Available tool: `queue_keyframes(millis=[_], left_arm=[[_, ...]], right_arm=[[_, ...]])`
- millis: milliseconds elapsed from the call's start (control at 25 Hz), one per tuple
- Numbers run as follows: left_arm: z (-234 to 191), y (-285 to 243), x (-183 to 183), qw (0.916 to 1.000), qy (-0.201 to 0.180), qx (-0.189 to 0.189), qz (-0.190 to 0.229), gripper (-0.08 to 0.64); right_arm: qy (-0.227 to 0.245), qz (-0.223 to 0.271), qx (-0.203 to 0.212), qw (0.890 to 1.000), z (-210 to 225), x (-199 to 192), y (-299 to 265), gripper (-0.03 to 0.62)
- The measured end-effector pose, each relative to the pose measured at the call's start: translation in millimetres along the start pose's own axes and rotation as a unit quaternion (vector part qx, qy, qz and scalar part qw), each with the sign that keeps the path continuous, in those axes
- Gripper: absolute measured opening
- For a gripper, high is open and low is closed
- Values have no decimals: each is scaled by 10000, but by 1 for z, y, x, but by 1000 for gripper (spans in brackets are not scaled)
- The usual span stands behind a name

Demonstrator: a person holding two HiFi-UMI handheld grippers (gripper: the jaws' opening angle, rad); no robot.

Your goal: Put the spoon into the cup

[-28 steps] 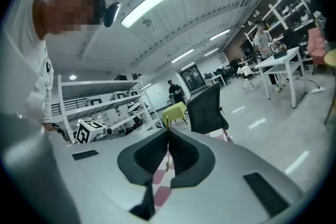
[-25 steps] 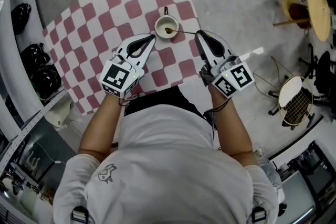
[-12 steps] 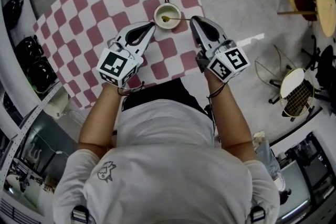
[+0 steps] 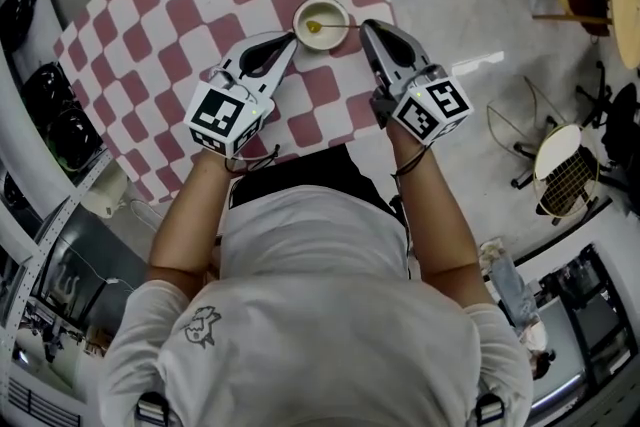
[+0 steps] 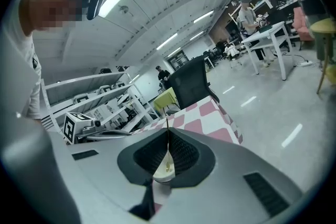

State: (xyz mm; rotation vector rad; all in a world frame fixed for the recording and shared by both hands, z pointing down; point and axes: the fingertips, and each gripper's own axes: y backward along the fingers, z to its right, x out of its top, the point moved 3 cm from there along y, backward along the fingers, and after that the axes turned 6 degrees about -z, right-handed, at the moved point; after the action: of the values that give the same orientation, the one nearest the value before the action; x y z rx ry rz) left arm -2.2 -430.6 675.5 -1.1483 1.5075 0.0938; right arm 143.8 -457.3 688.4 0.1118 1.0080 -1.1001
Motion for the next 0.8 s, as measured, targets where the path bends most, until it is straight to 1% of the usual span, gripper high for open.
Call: queue_keyframes(millis=[160,400,600,800], left_arm=[[-2,-2,-3,10000,18,-3,13,14],[-2,-7,-4,10000,76,-13,-26,14],[-2,-7,-6,10000,95,1,-23,14],[1,-9,-3,9999,135,-51,13,14]], right_arm=[[-29,-11,45,10000,3,-4,-6,34],[-258,-36,24,9997,11,-12,-8,34],[-329,-31,-12,9995,16,-15,-8,35],[-499,-93,-30,9987,18,-20,-8,36]])
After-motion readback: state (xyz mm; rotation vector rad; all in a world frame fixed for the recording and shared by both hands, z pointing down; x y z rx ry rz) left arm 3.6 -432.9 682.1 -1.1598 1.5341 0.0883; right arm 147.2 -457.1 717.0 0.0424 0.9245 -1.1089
